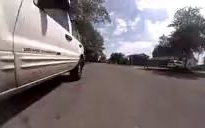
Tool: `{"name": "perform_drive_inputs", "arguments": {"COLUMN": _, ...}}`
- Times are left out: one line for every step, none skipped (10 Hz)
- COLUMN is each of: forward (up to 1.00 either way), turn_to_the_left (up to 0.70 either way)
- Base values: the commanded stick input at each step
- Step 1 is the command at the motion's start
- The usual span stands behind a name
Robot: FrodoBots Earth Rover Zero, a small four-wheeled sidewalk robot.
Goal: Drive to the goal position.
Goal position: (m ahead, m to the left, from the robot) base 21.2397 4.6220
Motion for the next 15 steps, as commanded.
{"name": "perform_drive_inputs", "arguments": {"forward": 1.0, "turn_to_the_left": 0.0}}
{"name": "perform_drive_inputs", "arguments": {"forward": 1.0, "turn_to_the_left": 0.0}}
{"name": "perform_drive_inputs", "arguments": {"forward": 1.0, "turn_to_the_left": 0.0}}
{"name": "perform_drive_inputs", "arguments": {"forward": 1.0, "turn_to_the_left": 0.0}}
{"name": "perform_drive_inputs", "arguments": {"forward": 1.0, "turn_to_the_left": 0.0}}
{"name": "perform_drive_inputs", "arguments": {"forward": 1.0, "turn_to_the_left": 0.0}}
{"name": "perform_drive_inputs", "arguments": {"forward": 1.0, "turn_to_the_left": 0.0}}
{"name": "perform_drive_inputs", "arguments": {"forward": 1.0, "turn_to_the_left": 0.0}}
{"name": "perform_drive_inputs", "arguments": {"forward": 1.0, "turn_to_the_left": 0.0}}
{"name": "perform_drive_inputs", "arguments": {"forward": 1.0, "turn_to_the_left": 0.0}}
{"name": "perform_drive_inputs", "arguments": {"forward": 1.0, "turn_to_the_left": 0.01}}
{"name": "perform_drive_inputs", "arguments": {"forward": 1.0, "turn_to_the_left": 0.02}}
{"name": "perform_drive_inputs", "arguments": {"forward": 1.0, "turn_to_the_left": 0.05}}
{"name": "perform_drive_inputs", "arguments": {"forward": 1.0, "turn_to_the_left": 0.17}}
{"name": "perform_drive_inputs", "arguments": {"forward": 1.0, "turn_to_the_left": 0.18}}
